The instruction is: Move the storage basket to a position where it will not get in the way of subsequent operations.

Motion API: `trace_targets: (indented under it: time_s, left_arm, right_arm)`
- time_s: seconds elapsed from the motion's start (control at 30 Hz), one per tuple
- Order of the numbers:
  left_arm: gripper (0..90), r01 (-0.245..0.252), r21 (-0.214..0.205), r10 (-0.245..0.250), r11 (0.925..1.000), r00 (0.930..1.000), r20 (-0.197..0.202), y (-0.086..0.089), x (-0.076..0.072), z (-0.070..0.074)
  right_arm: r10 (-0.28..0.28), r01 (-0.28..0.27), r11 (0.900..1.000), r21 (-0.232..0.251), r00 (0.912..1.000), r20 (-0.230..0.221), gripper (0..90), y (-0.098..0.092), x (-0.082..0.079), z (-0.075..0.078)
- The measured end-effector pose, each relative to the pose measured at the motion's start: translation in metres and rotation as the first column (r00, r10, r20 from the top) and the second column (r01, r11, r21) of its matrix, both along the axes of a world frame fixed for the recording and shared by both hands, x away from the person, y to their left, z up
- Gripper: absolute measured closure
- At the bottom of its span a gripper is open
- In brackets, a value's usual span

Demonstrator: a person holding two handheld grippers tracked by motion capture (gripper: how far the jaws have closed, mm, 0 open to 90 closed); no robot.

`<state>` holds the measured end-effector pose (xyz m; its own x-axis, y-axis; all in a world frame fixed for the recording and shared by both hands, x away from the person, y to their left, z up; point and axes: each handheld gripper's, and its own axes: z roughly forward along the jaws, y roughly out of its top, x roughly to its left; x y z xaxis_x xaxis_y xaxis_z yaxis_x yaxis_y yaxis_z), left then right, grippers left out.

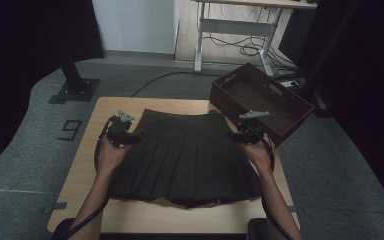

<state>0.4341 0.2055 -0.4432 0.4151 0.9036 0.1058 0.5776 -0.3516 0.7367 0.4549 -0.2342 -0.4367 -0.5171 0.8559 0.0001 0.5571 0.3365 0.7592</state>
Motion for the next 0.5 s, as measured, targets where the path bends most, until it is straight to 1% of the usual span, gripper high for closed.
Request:
trace_targets:
  time_s: [0.03, 0.1, 0.13, 0.17, 0.2, 0.27, 0.33, 0.4, 0.43, 0.47, 0.5]
  left_arm:
    - [35.4, 0.007, -0.003, -0.007, 1.0, 0.9999, -0.014, 0.005, -0.002, -0.005]
    - [34.4, 0.03, -0.027, -0.031, 0.9992, 0.9986, -0.042, 0.012, -0.007, -0.01]
    - [34.9, 0.038, -0.028, -0.04, 0.9989, 0.9976, -0.056, 0.016, -0.009, -0.013]
    - [34.9, 0.034, -0.018, -0.035, 0.9993, 0.9972, -0.066, 0.019, -0.011, -0.016]
    - [34.9, 0.032, -0.017, -0.033, 0.9994, 0.9971, -0.069, 0.022, -0.013, -0.019]
    - [37.7, 0.033, -0.04, -0.036, 0.9987, 0.9958, -0.084, 0.027, -0.018, -0.025]
    - [39.4, 0.036, -0.046, -0.04, 0.9983, 0.9947, -0.095, 0.029, -0.023, -0.032]
    - [41.7, 0.049, -0.046, -0.054, 0.9977, 0.9933, -0.102, 0.03, -0.027, -0.039]
    - [42.7, 0.052, -0.045, -0.057, 0.9976, 0.9925, -0.108, 0.031, -0.029, -0.042]
    - [45.5, 0.054, -0.052, -0.06, 0.9971, 0.9914, -0.116, 0.033, -0.03, -0.046]
    - [46.6, 0.052, -0.055, -0.058, 0.9972, 0.991, -0.121, 0.034, -0.031, -0.049]
  right_arm:
    - [0.0, 0.0, 1.0, 0.0, 1.0, -0.009, 46.9, -0.001, -0.004, -0.006]
    - [0.012, -0.012, 0.9998, 0.018, 0.9996, -0.027, 47.0, -0.006, -0.014, -0.017]
    - [0.016, -0.015, 0.9996, 0.022, 0.9991, -0.038, 49.1, -0.008, -0.018, -0.02]
    - [0.02, -0.019, 0.9994, 0.028, 0.9989, -0.043, 51.7, -0.009, -0.023, -0.023]
    - [0.021, -0.02, 0.9994, 0.029, 0.9988, -0.044, 55.8, -0.011, -0.027, -0.026]
    - [0.033, -0.031, 0.999, 0.031, 0.9978, -0.057, 67.7, -0.014, -0.035, -0.032]
    - [0.032, -0.03, 0.999, 0.033, 0.9976, -0.062, 74.0, -0.015, -0.043, -0.04]
    - [0.036, -0.033, 0.9984, 0.046, 0.9973, -0.065, 76.4, -0.016, -0.049, -0.045]
    - [0.036, -0.033, 0.9984, 0.047, 0.9974, -0.062, 76.5, -0.016, -0.054, -0.049]
    - [0.037, -0.034, 0.9981, 0.052, 0.9974, -0.062, 76.2, -0.016, -0.058, -0.052]
    - [0.036, -0.032, 0.9978, 0.058, 0.9973, -0.064, 74.7, -0.015, -0.062, -0.056]
